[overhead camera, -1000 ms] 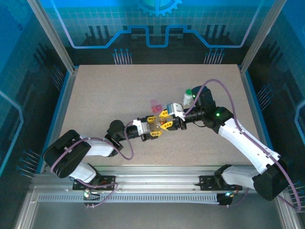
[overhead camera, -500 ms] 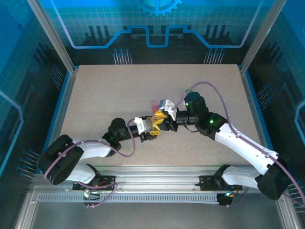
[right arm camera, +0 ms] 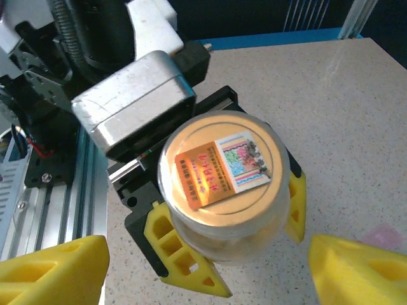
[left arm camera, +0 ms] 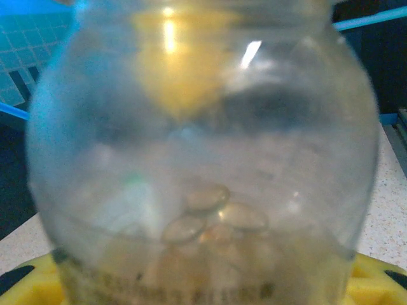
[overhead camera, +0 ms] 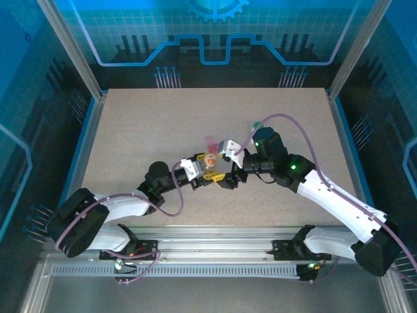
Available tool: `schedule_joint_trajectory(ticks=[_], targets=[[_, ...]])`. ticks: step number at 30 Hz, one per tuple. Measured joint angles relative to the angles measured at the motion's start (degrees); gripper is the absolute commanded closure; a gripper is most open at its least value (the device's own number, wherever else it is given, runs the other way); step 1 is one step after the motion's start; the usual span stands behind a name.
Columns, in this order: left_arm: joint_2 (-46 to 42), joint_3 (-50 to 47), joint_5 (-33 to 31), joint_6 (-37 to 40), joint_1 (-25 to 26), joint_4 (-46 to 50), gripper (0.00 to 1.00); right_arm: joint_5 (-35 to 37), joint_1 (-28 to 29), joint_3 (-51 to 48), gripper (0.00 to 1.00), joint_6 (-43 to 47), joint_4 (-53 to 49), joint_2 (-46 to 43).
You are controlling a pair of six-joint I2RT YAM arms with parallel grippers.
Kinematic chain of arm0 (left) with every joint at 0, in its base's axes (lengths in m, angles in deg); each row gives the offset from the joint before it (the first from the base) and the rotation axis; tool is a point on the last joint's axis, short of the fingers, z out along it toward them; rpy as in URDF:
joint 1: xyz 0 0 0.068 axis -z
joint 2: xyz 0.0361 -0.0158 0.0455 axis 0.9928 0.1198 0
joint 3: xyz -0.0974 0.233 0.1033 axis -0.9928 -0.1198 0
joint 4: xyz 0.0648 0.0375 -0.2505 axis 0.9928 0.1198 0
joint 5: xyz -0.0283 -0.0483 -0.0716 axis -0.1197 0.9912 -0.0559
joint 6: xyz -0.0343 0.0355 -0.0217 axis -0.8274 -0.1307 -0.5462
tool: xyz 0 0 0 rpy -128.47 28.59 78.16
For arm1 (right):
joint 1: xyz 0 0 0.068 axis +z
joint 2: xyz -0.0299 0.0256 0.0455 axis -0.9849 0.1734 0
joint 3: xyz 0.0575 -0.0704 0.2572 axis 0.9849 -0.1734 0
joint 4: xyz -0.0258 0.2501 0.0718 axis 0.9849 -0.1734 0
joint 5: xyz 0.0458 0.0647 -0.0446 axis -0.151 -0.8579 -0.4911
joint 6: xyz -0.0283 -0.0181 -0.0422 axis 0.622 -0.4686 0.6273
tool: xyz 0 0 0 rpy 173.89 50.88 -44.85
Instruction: Sort the pills into containers
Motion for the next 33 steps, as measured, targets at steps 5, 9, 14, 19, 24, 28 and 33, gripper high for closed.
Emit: schedule_joint_trajectory(ticks=[5,9,14,19,24,28,33], targets=[[1.16,0.02,1.22,-0.17,0.0,-1.86,1.0,-1.29,-0.42,4.66,0.17,5.01,-2.95,3.15],[1.75,0.35,2.34,-0.24,0.09,-2.23,1.0,-2.36,-0.42,6.86,0.2,7.39,-4.24,6.34],[2.01,0.81,3.19,-0.31,0.09,-2.43,1.0,-3.28,-0.42,8.83,0.28,9.92,-5.68,9.42],[2.99,0.9,3.15,-0.7,0.09,-3.06,1.0,-3.93,-0.42,8.98,0.51,11.34,-6.56,10.25],[3.78,1.09,3.04,-1.29,0.07,-3.37,0.98,-3.76,-0.63,8.72,0.65,11.91,-6.38,10.1],[4.35,1.09,3.1,-1.29,0.09,-4.2,0.72,-3.82,-0.9,7.37,0.68,11.47,-5.01,9.2],[4.83,1.09,2.64,-1.6,0.11,-5.49,0.01,-4.44,-1.92,5.88,0.74,9.62,-2.91,8.48]])
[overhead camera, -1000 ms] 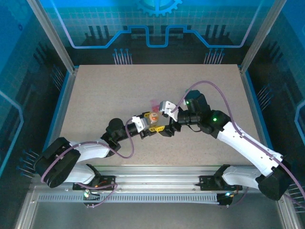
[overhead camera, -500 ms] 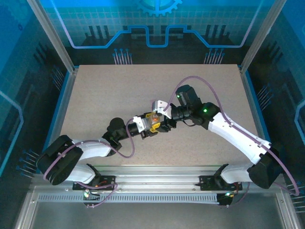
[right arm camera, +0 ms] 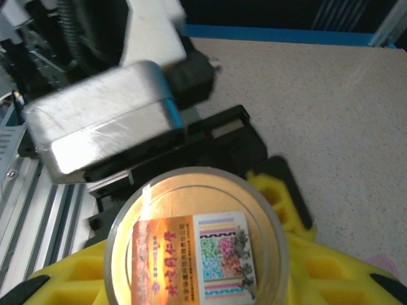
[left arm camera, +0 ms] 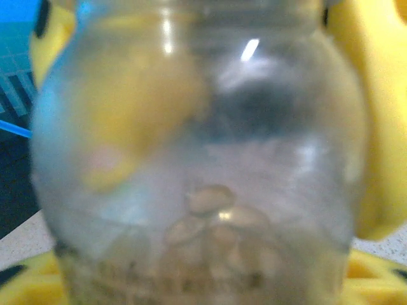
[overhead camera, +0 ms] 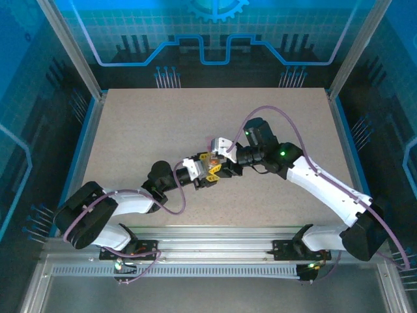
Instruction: Sort the pills into containers
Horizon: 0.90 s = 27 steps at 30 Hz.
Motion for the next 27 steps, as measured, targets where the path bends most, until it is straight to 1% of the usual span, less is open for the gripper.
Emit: schedule_joint_trajectory(ticks=[4,9,12,17,19,22,25,27], targets=[[0.0,0.0,-1.33,-0.33,0.02,-1.33,0.01,0.48,-2.47,-0.35,0.78,-2.45,1.84,-0.52],[0.0,0.0,-4.87,-0.28,0.02,-2.95,0.01,3.8,-6.12,-0.9,0.81,-7.21,5.81,-1.62],[-0.37,-0.42,-9.42,-0.33,0.02,-4.42,0.01,8.61,-9.66,-1.9,0.82,-10.86,9.86,-1.95],[-3.41,-3.37,-21.62,-0.63,0.02,-5.7,0.01,20.57,-17.42,-2.82,0.84,-17.09,17.38,-0.33],[-5.57,-3.8,-26.05,-1.27,0.02,-4.48,0.01,25.03,-20.28,-2.12,0.83,-18.6,19.89,2.38],[-10.05,-3.78,-30.95,-2.89,0.02,-0.13,0.01,30.56,-23.74,1.79,0.84,-19.41,21.97,9.84],[-13.68,-3.67,-34.18,-4.81,0.02,5.46,0.01,33.24,-26.43,7.58,0.84,-19.76,23.5,19.15],[-14.84,-3.58,-35.54,-5.81,0.02,8.52,0.01,33.7,-28.13,11.32,0.84,-19.87,24.24,24.98]])
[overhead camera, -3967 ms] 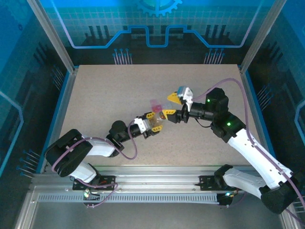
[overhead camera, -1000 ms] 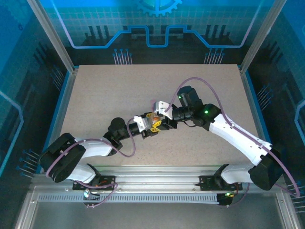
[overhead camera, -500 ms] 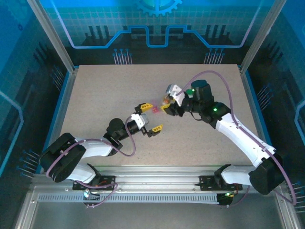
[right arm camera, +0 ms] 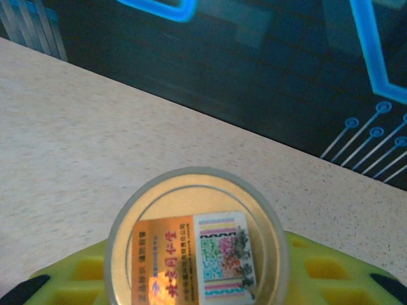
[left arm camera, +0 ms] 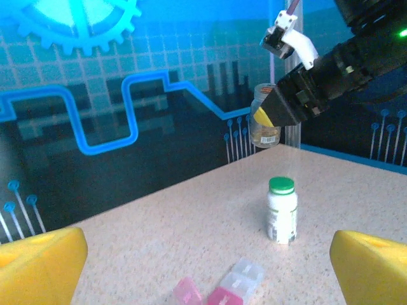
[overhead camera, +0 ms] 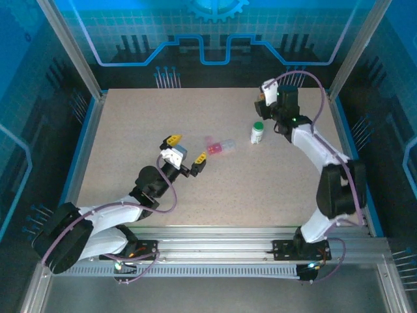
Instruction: Sort the pills into containers
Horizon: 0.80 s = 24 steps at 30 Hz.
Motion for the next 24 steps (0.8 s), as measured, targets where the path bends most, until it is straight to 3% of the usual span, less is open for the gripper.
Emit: schedule_joint_trajectory(ticks=[5,11,24], targets=[[-1.42,-0.02,-1.64,-2.58,0.0,4.79,0.01,-0.04,-4.31,7.82,0.83,-0.59,0.48,11.54],[-2.38,-0.11,-2.54,-5.33,-0.07,7.15,0.01,-1.29,-9.07,13.79,0.82,-5.22,-0.31,19.04],[-2.36,-0.13,-2.8,-9.07,-0.07,8.94,0.01,-3.28,-10.03,17.27,0.73,-12.81,-0.72,26.82]])
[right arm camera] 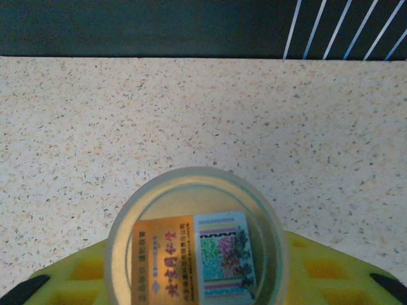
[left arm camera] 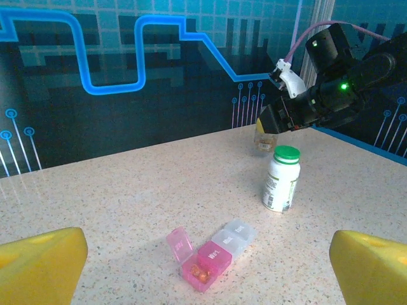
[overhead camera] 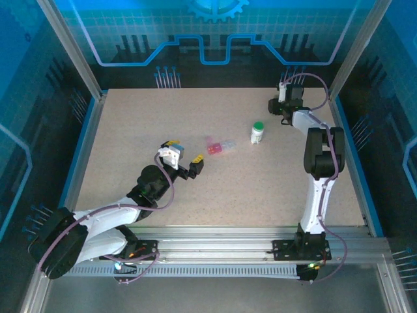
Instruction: Sort the pills into containers
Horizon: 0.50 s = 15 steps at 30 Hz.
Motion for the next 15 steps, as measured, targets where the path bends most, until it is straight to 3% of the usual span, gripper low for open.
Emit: schedule_joint_trajectory(ticks=[7,15], targets=[[0.46,0.02,0.0,-0.9,0.0,0.24,0.01,-0.13,0.0,0.02,0.5,-1.66,-0.04,1.05],[1.66,0.02,-0.46,-2.49,0.0,1.11,0.01,-0.5,-0.26,1.68,0.33,-2.73,-0.17,2.51]])
